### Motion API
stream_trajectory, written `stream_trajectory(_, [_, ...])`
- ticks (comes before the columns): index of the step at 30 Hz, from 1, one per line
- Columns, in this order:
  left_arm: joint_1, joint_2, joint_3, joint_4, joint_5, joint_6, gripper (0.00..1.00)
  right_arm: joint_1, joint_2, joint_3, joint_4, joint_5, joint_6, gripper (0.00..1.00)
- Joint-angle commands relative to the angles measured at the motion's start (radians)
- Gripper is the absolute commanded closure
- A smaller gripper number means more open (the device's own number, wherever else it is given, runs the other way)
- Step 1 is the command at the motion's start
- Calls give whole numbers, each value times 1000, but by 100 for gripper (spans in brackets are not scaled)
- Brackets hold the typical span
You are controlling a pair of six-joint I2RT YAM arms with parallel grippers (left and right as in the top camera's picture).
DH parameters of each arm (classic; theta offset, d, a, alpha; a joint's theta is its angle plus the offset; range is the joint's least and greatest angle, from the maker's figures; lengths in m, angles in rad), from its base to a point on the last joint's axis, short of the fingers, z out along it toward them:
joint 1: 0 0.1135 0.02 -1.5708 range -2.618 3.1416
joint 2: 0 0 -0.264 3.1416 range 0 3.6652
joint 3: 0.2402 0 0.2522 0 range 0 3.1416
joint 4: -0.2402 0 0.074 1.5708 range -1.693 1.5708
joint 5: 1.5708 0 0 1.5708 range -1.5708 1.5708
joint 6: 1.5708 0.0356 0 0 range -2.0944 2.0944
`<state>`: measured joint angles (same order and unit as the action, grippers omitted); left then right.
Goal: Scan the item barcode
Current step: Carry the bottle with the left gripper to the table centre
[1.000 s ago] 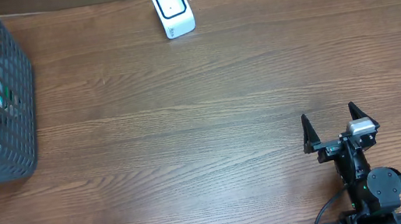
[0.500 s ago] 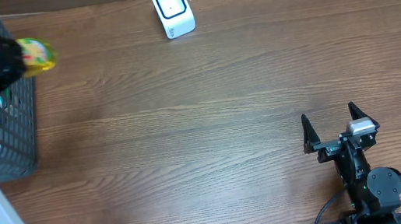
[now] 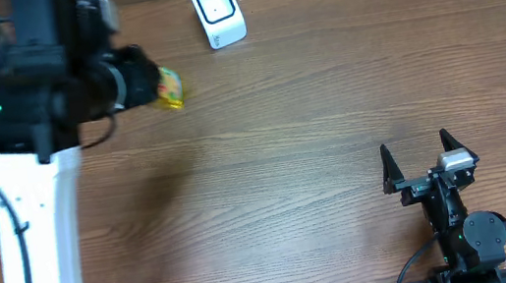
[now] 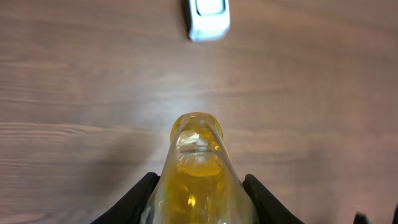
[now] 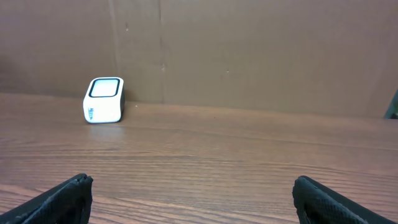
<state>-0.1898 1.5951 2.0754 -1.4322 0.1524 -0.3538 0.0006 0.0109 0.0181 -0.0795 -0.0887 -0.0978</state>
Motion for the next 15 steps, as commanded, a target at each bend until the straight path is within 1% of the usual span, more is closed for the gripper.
stream_trajectory(1, [-99, -11, -79, 43, -68, -65, 63, -2, -8, -10, 2, 8, -1, 0])
stream_trajectory(5, [-222, -6, -195, 119, -116, -109, 62, -2, -8, -10, 2, 8, -1, 0])
stream_trajectory(9, [-326, 11, -302, 200, -129, -152, 62, -2, -8, -10, 3, 8, -1, 0])
stream_trajectory(15, [-449, 83, -372, 286, -134, -179, 63, -2, -8, -10, 2, 8, -1, 0])
